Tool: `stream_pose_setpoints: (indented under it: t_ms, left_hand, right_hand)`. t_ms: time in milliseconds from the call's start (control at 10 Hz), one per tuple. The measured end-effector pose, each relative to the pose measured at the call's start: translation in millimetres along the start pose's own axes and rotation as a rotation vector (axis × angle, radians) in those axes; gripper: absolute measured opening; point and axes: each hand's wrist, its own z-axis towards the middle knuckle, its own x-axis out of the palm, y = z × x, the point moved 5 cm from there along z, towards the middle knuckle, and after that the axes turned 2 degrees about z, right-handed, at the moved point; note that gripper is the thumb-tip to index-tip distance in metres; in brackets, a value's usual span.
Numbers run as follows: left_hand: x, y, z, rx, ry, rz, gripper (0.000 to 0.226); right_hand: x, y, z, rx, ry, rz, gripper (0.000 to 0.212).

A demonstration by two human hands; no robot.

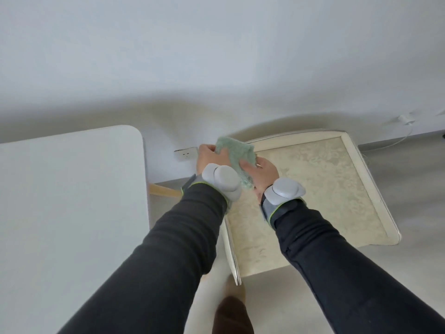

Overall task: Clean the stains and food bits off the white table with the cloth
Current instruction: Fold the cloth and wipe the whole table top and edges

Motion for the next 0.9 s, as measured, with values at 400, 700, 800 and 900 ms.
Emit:
stream_pose_setpoints:
  t_ms: [400, 700, 800, 900]
  left_hand:
    - [47, 46, 36, -0.195, 0.195, 0.221, 0.037]
    - [73, 61, 28, -0.253, 0.264, 0.122, 0.044]
    - [74, 53, 22, -0.156, 0.288, 0.247, 0.025]
    - [68, 52, 14, -0.127, 0.288, 0.282, 0.043]
  right_hand:
    - [-11, -27, 54, 0.01, 0.112, -0.397, 0.045]
    - [1, -46, 50, 0.22, 0.221, -0.513, 0.053]
    - [-1, -48, 48, 0.162, 0.164, -0.538, 0.057]
    - [1, -34, 42, 0.068, 0.119, -0.577, 0.05]
